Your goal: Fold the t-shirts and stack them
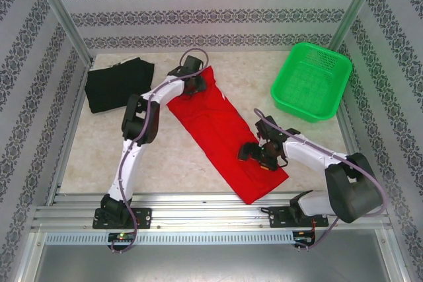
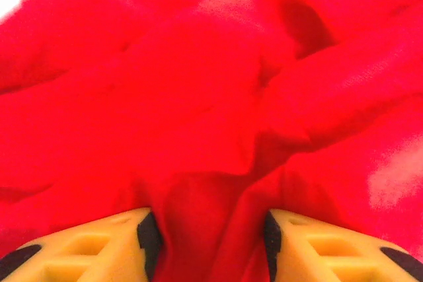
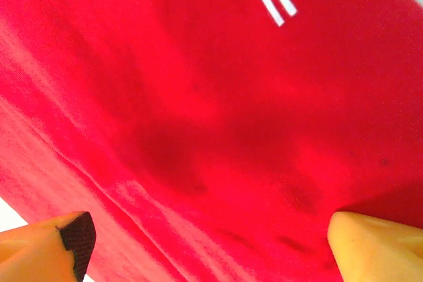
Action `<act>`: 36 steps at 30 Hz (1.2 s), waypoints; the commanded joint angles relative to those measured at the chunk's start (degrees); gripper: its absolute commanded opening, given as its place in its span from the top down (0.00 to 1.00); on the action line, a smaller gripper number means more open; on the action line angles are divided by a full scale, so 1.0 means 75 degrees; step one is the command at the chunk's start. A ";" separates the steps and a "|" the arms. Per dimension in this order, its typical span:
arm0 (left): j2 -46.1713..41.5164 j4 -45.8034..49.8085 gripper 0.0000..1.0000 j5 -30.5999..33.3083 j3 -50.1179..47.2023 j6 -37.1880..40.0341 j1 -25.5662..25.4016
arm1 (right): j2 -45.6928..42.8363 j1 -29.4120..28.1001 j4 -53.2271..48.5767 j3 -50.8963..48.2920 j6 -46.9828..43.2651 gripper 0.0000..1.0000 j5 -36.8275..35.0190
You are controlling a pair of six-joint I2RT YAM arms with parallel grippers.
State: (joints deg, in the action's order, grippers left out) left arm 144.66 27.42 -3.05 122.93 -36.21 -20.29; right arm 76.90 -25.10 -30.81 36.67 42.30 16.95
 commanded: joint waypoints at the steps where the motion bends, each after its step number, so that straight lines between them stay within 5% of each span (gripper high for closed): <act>1: 0.1450 0.1473 0.51 -0.0337 0.1803 0.0285 -0.0014 | -0.0209 -0.0335 0.0095 -0.0460 0.0831 0.08 0.0003; 6: 0.3261 0.2348 0.52 -0.0940 0.4650 -0.0071 0.0110 | -0.0430 -0.0686 0.0607 -0.0958 0.1631 0.08 -0.0022; 13: 0.3264 0.0748 0.49 -0.2213 0.4245 -0.1023 0.0354 | 0.0318 -0.1603 0.1497 -0.0660 0.2377 0.08 0.0334; 22: 0.4086 -0.1761 0.49 -0.2756 0.4690 -0.2958 0.0542 | 0.1412 -0.2731 0.2286 0.0373 0.3659 0.08 0.0587; 29: 0.3547 -0.2981 0.43 -0.2656 0.4703 -0.3119 0.0731 | 0.0122 -0.2923 0.0731 0.1062 0.3934 0.07 -0.0312; 36: 0.1879 -0.2836 0.33 -0.3566 0.4354 -0.2665 0.1089 | -0.0340 -0.2451 -0.1386 0.2162 0.2060 0.07 -0.1462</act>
State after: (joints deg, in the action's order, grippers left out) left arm 167.98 7.03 -26.15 156.18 -58.54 -14.17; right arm 74.48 -44.99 -30.89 50.59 64.95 11.68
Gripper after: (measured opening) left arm 0.669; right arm 0.934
